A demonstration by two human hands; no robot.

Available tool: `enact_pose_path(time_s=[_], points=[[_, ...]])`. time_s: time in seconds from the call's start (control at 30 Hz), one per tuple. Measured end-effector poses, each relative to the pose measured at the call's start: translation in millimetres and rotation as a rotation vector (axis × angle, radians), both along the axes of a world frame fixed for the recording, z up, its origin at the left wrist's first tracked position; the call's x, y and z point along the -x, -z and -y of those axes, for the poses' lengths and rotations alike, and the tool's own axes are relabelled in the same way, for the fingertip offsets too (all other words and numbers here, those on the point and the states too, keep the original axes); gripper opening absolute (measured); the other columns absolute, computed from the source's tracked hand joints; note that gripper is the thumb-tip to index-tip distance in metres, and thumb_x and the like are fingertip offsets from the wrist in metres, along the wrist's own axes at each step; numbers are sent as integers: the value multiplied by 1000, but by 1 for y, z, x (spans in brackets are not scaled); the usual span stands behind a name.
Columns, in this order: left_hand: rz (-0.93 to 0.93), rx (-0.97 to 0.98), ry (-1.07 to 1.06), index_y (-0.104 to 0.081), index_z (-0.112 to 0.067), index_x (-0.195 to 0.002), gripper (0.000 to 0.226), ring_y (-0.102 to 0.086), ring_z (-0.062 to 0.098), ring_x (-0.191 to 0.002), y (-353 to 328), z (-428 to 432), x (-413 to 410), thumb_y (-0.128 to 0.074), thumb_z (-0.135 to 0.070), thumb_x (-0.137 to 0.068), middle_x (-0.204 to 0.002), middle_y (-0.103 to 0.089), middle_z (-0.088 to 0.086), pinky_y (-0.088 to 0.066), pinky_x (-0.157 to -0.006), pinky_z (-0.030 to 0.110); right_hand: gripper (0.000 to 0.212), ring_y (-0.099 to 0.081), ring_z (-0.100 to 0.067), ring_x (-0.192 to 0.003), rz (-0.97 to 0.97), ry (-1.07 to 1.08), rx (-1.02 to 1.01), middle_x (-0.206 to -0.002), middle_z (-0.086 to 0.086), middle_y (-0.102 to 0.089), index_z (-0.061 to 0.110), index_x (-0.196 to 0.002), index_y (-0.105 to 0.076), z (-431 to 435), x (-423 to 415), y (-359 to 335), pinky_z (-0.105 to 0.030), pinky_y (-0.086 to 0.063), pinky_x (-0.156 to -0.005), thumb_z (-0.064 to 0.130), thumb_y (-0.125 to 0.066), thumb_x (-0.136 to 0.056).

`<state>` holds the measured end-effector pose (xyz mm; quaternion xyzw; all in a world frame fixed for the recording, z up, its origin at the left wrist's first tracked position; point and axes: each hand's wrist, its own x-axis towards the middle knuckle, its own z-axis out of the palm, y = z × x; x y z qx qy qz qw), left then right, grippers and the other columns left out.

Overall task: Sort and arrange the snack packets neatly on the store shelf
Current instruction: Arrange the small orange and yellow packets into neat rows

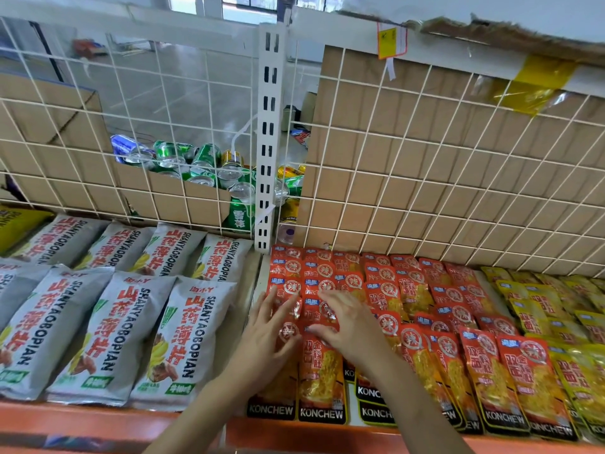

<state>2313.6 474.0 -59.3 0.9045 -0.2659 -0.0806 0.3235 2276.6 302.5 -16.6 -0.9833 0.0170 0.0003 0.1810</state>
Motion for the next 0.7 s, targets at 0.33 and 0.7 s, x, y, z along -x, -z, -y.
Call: enact_pose_path(time_s=[0.33,0.7], points=[[58,-80,-54,1,-59,-126,64,27,3,-133,2,3,3,-5,-73,-64,-140,25,-19,2,-114,31,60,-26,-8,-137,42,-16,-17,-148,8,-34,25,-140,-37,3,1,3,-26,-17,-113,46,-56,-87],[29,-101,-82,-1,-37,-147,94,21,2,-134,2,2,3,-1,-75,-61,-143,24,-18,0,-115,31,60,-32,-7,-133,55,-18,2,-144,10,-39,27,-137,-42,5,-1,5,-27,-21,-111,49,-58,-84]])
